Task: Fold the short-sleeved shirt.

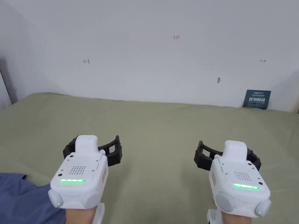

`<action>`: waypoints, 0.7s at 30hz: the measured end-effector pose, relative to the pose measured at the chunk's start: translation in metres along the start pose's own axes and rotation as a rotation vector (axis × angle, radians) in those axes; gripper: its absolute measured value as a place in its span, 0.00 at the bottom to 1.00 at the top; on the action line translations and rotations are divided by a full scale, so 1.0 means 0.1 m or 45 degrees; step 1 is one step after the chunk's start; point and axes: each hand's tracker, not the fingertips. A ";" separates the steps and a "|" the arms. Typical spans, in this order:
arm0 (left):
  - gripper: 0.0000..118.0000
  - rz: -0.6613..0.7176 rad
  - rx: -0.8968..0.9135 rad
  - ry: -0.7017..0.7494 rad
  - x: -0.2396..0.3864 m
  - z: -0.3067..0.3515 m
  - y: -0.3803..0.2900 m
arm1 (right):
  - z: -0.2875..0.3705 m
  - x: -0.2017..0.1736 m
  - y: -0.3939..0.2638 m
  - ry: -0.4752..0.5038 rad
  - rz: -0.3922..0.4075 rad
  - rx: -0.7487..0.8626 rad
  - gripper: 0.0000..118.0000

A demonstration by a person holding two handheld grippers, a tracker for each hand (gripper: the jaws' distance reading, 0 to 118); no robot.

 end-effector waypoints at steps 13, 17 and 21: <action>0.89 -0.020 -0.048 0.006 0.00 0.00 0.03 | 0.01 -0.02 0.04 -0.007 0.012 -0.038 1.00; 0.89 -0.012 -0.075 0.009 -0.02 -0.02 0.01 | 0.00 0.00 0.04 0.014 0.015 -0.047 1.00; 0.89 -0.053 -0.085 0.023 -0.02 -0.02 -0.01 | -0.01 -0.02 0.02 0.012 0.090 -0.037 1.00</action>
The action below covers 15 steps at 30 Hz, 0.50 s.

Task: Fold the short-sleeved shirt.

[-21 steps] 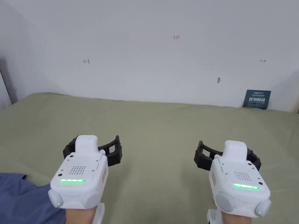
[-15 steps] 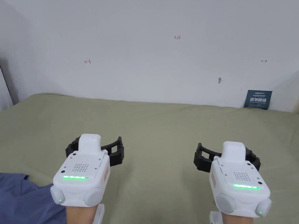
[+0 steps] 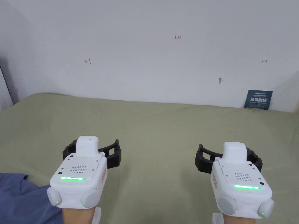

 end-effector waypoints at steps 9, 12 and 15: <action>0.89 0.570 -0.060 -0.165 -0.28 -0.06 -0.01 | -0.04 0.30 -0.01 0.048 -0.656 -0.087 1.00; 0.88 0.628 -0.053 -0.163 -0.31 -0.07 0.00 | -0.07 0.32 -0.01 0.049 -0.663 -0.091 1.00; 0.88 -0.053 -0.014 -0.053 0.01 0.00 0.11 | -0.07 0.09 0.08 0.058 -0.044 -0.051 1.00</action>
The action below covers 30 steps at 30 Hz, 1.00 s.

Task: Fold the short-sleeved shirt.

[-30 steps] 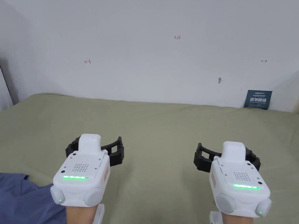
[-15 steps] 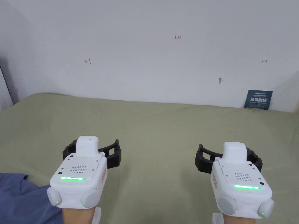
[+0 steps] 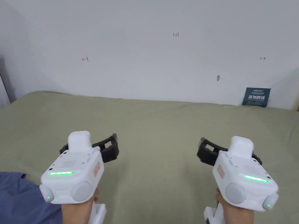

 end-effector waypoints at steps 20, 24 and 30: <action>0.88 -0.456 -0.083 0.041 0.19 0.06 -0.02 | 0.28 -0.50 0.00 -0.049 0.875 0.107 1.00; 0.88 0.018 -0.027 0.002 0.05 0.11 -0.05 | 0.26 -0.29 0.08 0.006 0.313 -0.029 1.00; 0.88 0.233 0.064 -0.030 0.01 0.14 -0.06 | 0.42 -0.17 0.11 0.016 -0.089 -0.026 1.00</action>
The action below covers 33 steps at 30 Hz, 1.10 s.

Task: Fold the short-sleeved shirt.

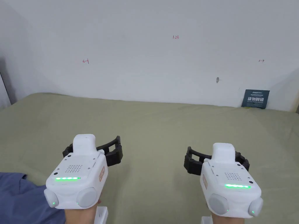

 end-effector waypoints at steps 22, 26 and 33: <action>0.55 -0.149 0.023 0.053 0.14 0.08 0.10 | 0.07 -0.12 0.09 -0.099 0.101 0.056 0.60; 0.05 -0.133 0.021 0.039 0.10 0.10 0.11 | 0.06 -0.11 0.09 -0.091 0.094 0.065 0.08; 0.00 -0.251 -0.012 0.099 0.19 0.08 0.11 | 0.16 -0.21 0.16 -0.126 0.169 0.098 0.02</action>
